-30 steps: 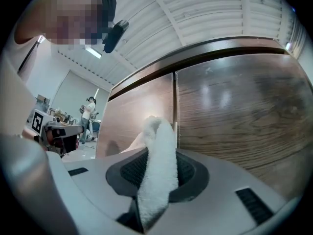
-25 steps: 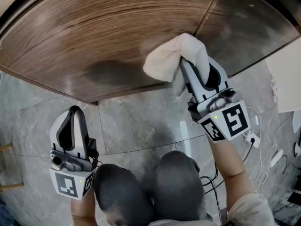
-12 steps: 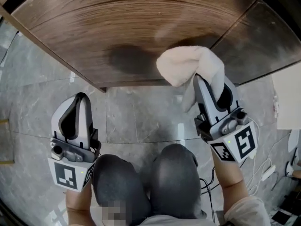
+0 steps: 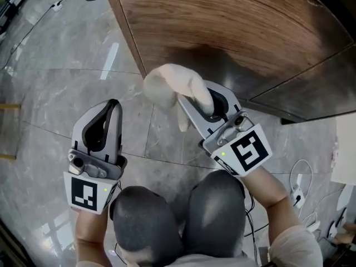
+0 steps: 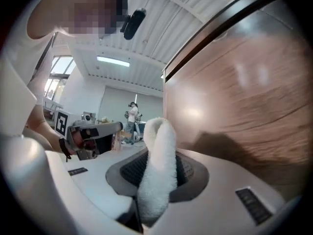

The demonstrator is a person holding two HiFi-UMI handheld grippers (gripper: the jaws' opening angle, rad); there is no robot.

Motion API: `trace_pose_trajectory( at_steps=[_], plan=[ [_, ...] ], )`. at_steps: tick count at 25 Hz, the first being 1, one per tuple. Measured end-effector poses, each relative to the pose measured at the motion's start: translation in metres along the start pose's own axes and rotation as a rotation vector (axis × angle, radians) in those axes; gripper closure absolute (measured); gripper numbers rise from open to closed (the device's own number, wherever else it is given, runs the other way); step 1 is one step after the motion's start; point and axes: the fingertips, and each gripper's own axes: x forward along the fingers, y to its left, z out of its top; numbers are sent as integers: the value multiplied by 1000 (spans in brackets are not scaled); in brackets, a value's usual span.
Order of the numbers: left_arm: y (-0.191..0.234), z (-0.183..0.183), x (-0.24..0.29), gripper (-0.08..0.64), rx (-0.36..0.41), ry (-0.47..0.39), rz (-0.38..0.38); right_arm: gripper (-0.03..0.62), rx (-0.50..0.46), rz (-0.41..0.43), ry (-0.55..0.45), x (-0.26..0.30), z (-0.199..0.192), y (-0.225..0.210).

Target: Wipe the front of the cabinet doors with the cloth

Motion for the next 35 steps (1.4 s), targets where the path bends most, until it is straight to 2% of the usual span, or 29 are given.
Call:
trace_pose_trajectory(
  at_steps=[6,14,24,31,35],
  plan=[
    [14,-22,-12,543,-53,13,28,486,-29,25,72,56,-51,12],
    [11,-25,-5,543,-76,25,20,486,-51,-65,171,74,-97,-4],
    [-7,-21,9,543,-52,25,-8,486,-60,-153,193,51,-104,-41],
    [-12,-22,18,543,-58,21,0,486,-76,-183,188,21,-103,-58],
    [-22,-27,28,543,-61,30,-19,486,-87,-202,182,4,-100,-68]
  ],
)
